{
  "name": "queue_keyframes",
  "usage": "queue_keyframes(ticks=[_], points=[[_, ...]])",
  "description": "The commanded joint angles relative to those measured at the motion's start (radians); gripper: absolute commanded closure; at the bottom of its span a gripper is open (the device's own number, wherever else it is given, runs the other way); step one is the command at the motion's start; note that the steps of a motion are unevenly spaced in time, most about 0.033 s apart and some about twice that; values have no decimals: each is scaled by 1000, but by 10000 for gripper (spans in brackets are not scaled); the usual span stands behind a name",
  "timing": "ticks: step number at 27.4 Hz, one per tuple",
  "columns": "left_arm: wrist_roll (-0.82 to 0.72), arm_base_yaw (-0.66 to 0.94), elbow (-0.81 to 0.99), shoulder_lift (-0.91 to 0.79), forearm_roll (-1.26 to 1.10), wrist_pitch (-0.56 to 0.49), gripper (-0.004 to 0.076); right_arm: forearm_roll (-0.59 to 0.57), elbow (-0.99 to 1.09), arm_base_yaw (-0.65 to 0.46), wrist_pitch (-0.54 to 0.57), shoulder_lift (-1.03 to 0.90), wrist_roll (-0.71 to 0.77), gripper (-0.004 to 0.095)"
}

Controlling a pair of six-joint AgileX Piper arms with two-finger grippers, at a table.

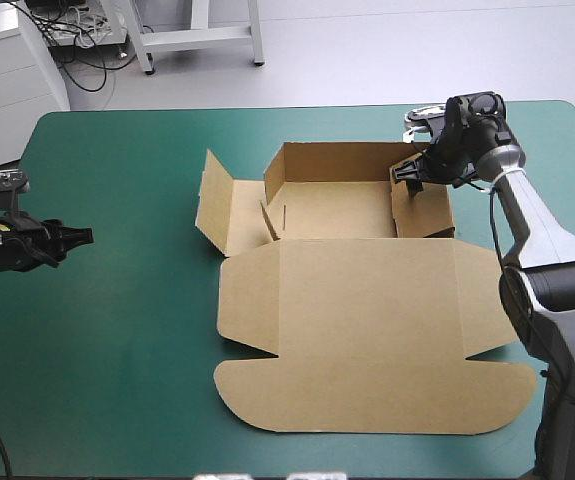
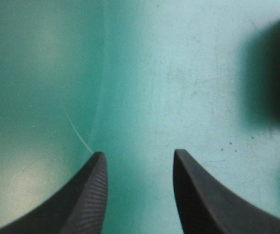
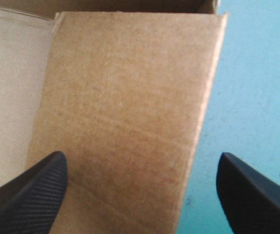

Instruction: Fold the box

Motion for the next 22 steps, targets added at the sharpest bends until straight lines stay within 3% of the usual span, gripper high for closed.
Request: queue_keyframes(ticks=[1, 5, 22], points=[[4, -2, -27, -20, -28, -38, 454, -14, -34, -4, -12, -89, 3, 48], [9, -2, -27, -20, -30, -38, 484, -23, -34, -4, 16, -129, 3, 52], [15, -2, -27, -20, -30, -37, 483, 1, -23, -4, 32, -420, 36, 54]])
